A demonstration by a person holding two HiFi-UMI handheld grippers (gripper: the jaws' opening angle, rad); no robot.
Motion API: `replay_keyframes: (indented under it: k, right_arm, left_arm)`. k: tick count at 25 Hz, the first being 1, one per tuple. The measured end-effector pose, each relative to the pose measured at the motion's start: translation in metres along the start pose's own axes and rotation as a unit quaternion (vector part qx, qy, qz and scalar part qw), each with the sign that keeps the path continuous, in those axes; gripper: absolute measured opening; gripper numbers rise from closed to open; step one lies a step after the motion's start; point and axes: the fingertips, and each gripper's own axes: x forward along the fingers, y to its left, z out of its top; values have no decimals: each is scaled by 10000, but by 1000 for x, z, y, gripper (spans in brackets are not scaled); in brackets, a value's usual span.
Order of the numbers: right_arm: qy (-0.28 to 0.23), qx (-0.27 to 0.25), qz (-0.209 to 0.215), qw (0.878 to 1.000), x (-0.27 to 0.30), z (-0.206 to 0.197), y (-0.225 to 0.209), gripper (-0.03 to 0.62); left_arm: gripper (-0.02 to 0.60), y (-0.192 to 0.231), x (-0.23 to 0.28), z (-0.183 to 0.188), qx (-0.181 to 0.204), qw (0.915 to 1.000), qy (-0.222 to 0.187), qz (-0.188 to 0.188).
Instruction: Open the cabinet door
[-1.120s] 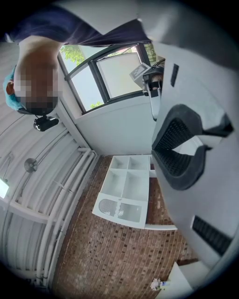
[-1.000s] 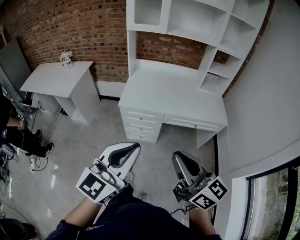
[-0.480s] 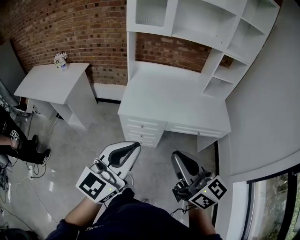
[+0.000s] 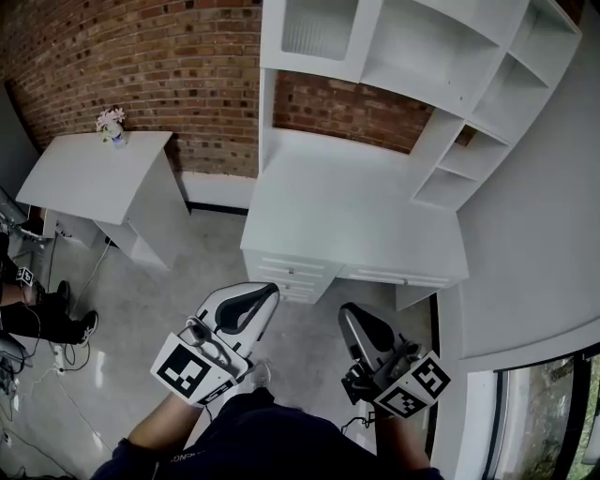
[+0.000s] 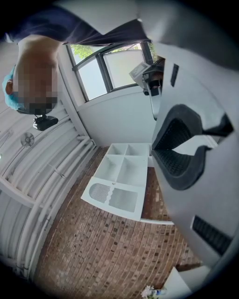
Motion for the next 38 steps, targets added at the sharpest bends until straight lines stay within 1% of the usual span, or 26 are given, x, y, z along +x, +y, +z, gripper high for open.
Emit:
replay_keyframes:
  k: [6, 13, 19, 25, 32, 38]
  right_arm:
    - [56, -36, -90, 9999, 44, 1, -5, 26]
    - [60, -47, -152, 9999, 79, 1, -15, 26]
    - [85, -48, -151, 9998, 98, 0, -23, 26]
    - [106, -21, -126, 9999, 106, 1, -37, 26]
    - [116, 91, -65, 9999, 113, 0, -76, 26]
    - [111, 197, 88, 9997, 126, 14, -131, 26]
  left_arm:
    - [7, 46, 2, 3, -74, 10000, -5, -41]
    - [7, 84, 8, 3, -97, 9999, 9, -104]
    - [6, 105, 14, 0, -109, 9999, 15, -104]
    - [8, 115, 25, -5, -130, 9999, 43, -64]
    - [7, 128, 57, -18, -84, 9999, 116, 0]
    - [7, 144, 108, -24, 4, 9998, 166, 137]
